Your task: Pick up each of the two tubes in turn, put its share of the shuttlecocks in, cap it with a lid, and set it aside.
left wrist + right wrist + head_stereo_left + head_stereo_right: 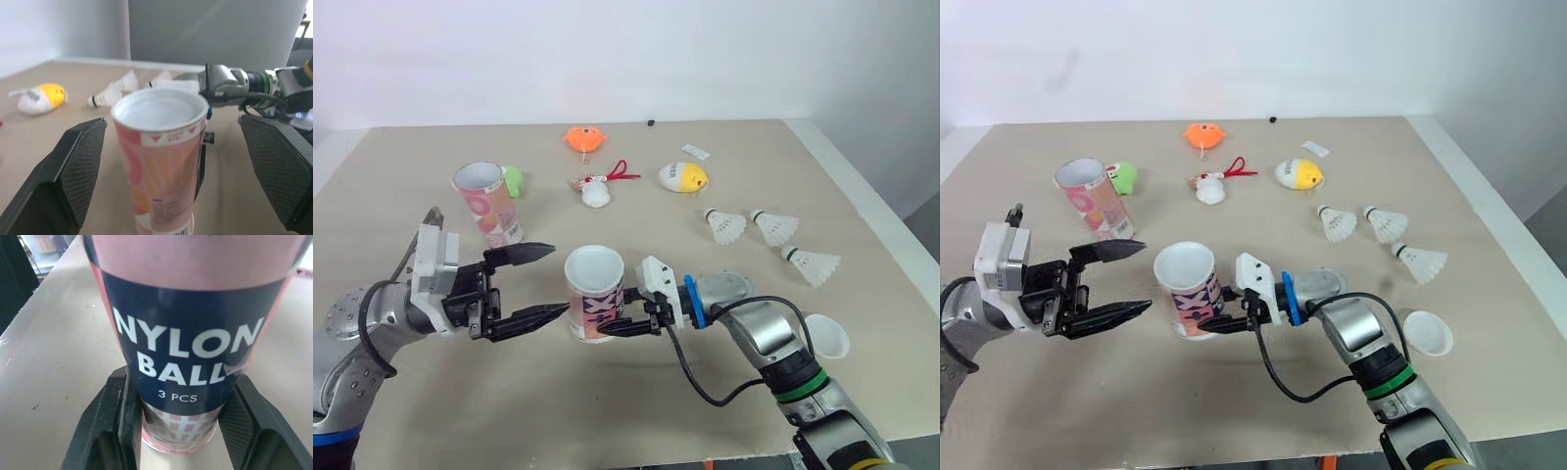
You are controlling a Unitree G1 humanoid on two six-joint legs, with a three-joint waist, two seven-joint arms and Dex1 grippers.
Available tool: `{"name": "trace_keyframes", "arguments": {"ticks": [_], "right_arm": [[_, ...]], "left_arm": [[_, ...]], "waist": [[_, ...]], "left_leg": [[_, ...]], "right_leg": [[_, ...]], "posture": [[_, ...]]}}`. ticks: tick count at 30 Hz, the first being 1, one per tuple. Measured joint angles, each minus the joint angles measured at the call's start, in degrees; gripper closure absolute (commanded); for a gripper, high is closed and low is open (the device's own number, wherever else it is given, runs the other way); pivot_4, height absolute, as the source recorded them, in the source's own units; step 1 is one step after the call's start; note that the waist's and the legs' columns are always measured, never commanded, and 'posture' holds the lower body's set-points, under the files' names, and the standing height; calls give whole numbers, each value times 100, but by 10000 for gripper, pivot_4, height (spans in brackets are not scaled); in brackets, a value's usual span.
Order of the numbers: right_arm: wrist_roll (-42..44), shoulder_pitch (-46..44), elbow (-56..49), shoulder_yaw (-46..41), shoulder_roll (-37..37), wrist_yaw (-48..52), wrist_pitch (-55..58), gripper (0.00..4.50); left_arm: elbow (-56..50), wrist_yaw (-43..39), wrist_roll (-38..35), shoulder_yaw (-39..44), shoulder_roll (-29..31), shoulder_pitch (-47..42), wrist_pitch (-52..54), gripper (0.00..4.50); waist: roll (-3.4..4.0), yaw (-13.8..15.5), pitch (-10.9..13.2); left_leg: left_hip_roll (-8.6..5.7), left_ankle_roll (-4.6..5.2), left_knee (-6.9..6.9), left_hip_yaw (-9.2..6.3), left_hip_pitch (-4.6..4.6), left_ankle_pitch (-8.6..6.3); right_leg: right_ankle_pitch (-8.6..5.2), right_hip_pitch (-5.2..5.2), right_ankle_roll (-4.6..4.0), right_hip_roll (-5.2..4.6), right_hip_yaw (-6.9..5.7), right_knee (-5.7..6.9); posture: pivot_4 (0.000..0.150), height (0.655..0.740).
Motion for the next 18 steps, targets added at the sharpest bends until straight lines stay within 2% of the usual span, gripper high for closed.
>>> {"name": "trace_keyframes", "arguments": {"ticks": [6,8,11,14,16,18], "right_arm": [[767,-9,-420,-1358,-550,-384,713,26284],[965,46,-493,-2297,-983,-826,934,26284],[1016,116,-495,-2768,-1138,-1091,988,26284],[794,256,80,-4154,-1617,-2260,1073,26284],[746,260,217,-4450,-1665,-2559,1075,26284],[676,183,582,-4883,-1664,-3273,1096,26284]], "left_arm": [[432,154,171,-678,-565,-928,32,0],[702,151,432,-1059,-865,-1278,-14,0],[882,134,620,-1244,-949,-1425,-54,0],[1656,143,1331,-1833,-1506,-2054,-430,0],[1918,144,1512,-1957,-1623,-2148,-552,0],[2400,188,1796,-2123,-2047,-2451,-781,0]], "waist": [[0,67,0],[0,87,0],[-1,78,0],[5,96,0],[5,75,0],[6,65,0]], "left_leg": [[-13,-5,6,2,-2,3],[-20,-5,6,0,-4,3],[-20,-2,4,0,-4,1],[-35,-2,4,5,-8,2],[-37,-1,4,6,-7,1],[-41,0,4,10,-7,1]], "right_leg": [[6,2,12,-4,9,-1],[5,3,14,-8,10,-2],[3,3,10,-6,14,-3],[7,3,10,-16,25,-3],[8,3,10,-16,32,-3],[14,2,11,-17,39,-2]], "posture": [[1500,7400],[1500,7400],[1500,7400],[1500,7400],[1500,7400],[1500,7400]]}}
